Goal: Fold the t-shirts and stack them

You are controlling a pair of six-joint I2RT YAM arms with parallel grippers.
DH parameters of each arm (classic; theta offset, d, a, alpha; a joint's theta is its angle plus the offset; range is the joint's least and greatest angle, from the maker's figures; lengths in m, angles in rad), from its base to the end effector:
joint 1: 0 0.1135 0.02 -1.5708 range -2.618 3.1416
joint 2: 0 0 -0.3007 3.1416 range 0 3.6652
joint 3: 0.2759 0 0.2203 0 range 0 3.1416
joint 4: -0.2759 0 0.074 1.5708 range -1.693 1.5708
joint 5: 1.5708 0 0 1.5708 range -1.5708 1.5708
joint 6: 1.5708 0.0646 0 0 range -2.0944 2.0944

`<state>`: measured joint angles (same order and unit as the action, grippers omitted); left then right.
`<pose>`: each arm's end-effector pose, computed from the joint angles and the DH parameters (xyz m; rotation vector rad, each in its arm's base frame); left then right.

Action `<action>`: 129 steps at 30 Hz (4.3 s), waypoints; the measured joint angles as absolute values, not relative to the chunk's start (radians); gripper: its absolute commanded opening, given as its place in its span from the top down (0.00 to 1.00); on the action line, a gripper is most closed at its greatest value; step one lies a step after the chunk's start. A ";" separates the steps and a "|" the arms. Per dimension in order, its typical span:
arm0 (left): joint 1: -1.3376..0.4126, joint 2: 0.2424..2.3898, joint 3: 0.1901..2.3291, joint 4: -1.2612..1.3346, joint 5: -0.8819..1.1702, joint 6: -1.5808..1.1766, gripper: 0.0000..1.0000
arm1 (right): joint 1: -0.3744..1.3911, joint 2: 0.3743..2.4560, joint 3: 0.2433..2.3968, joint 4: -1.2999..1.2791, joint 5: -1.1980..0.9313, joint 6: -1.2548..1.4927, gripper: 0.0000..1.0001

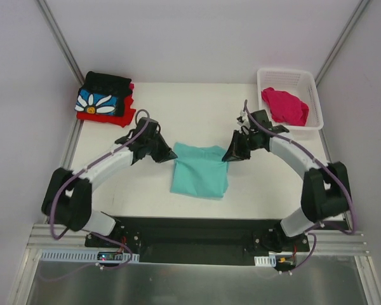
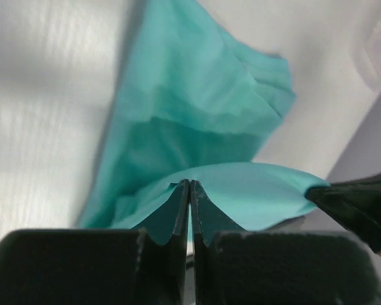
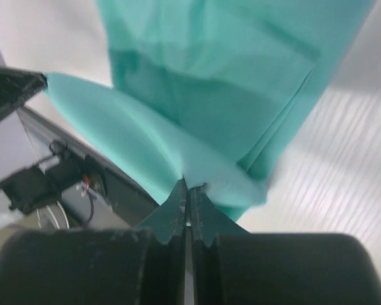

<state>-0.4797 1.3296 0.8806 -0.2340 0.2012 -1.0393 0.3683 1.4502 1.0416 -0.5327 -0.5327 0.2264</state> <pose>0.2351 -0.1368 0.2809 -0.5635 2.3869 -0.9815 0.2480 0.1309 0.2781 -0.4063 2.5252 0.9076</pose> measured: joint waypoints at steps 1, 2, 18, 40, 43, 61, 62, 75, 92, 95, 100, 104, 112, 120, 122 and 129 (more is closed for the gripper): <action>-0.455 1.402 0.899 -0.216 0.216 -1.026 1.00 | 0.348 1.515 1.070 -0.515 -0.538 0.217 0.99; -0.433 1.473 0.926 -0.206 0.230 -1.012 1.00 | 0.323 1.586 1.108 -0.501 -0.542 0.208 0.99; -0.299 2.021 1.433 -0.167 0.378 -0.838 1.00 | 0.193 2.094 1.543 -0.528 -0.603 0.103 0.87; -0.286 2.091 1.547 -0.189 0.348 -0.766 0.01 | 0.235 2.087 1.578 -0.537 -0.541 0.019 0.57; -0.285 2.091 1.554 -0.192 0.331 -0.754 0.01 | 0.236 2.087 1.584 -0.536 -0.527 0.004 0.57; -0.281 1.902 1.476 -0.199 0.379 -0.706 0.01 | 0.357 1.901 1.591 -0.524 -0.509 -0.024 0.56; -0.281 1.900 1.476 -0.198 0.391 -0.706 0.01 | 0.362 1.901 1.591 -0.524 -0.508 -0.024 0.56; -0.297 1.910 1.473 -0.130 0.493 -0.739 0.01 | 0.368 1.933 1.592 -0.477 -0.509 -0.021 0.69; -0.278 2.130 1.542 -0.065 0.516 -0.756 0.01 | 0.224 2.101 1.600 -0.422 -0.539 0.010 0.68; -0.274 2.139 1.547 -0.064 0.516 -0.755 0.01 | 0.208 2.101 1.581 -0.419 -0.539 0.010 0.68; -0.273 2.141 1.544 -0.064 0.516 -0.755 0.01 | 0.212 2.099 1.566 -0.414 -0.546 0.015 0.68; -0.273 2.138 1.522 -0.063 0.516 -0.755 0.01 | 0.226 2.074 1.565 -0.417 -0.551 0.026 0.67; -0.273 1.994 1.318 -0.049 0.511 -0.770 0.01 | 0.284 1.924 1.560 -0.415 -0.555 0.038 0.67; -0.274 1.765 1.157 -0.051 0.499 -0.777 0.01 | 0.308 1.808 1.446 -0.392 -0.567 0.081 0.68; -0.274 1.773 1.192 -0.057 0.545 -0.776 0.01 | 0.308 1.808 1.406 -0.369 -0.579 0.107 0.64; -0.296 1.967 1.381 -0.123 0.741 -0.728 0.01 | 0.324 1.812 1.284 -0.298 -0.625 0.177 0.62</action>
<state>-0.2958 1.9671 1.3811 -0.1230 0.7414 -0.7284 0.3241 1.8118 1.2839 -0.2981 -0.6247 0.1768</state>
